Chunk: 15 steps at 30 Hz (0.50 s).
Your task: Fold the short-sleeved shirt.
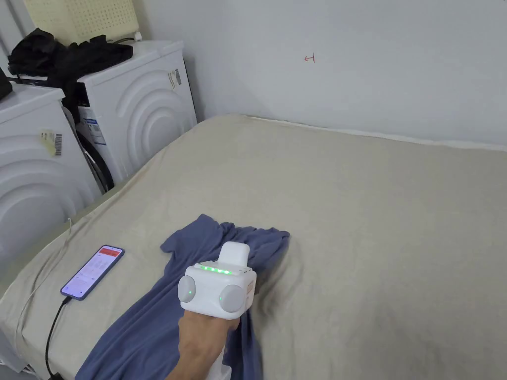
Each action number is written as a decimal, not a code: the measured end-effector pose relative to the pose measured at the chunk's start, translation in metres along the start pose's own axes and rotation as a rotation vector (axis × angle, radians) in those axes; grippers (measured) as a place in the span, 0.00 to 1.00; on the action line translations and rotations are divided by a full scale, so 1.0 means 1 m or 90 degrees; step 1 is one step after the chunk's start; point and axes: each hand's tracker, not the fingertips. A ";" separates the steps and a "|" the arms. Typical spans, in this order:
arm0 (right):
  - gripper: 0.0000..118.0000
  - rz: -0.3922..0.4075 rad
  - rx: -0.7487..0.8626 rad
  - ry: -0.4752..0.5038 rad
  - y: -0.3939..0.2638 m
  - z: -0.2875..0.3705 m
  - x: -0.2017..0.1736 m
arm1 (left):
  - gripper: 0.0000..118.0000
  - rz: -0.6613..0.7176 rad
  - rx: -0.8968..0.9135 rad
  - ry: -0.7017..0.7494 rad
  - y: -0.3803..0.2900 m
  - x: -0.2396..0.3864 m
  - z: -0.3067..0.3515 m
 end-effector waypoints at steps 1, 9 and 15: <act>0.00 -0.002 0.004 0.000 0.002 0.004 0.001 | 0.09 0.014 0.020 -0.010 0.007 0.006 0.016; 0.00 -0.007 0.053 -0.019 0.021 0.046 0.010 | 0.09 -0.023 0.175 -0.057 0.080 0.055 0.100; 0.00 -0.021 0.109 -0.045 0.035 0.085 0.029 | 0.09 -0.093 0.286 -0.152 0.117 0.134 0.185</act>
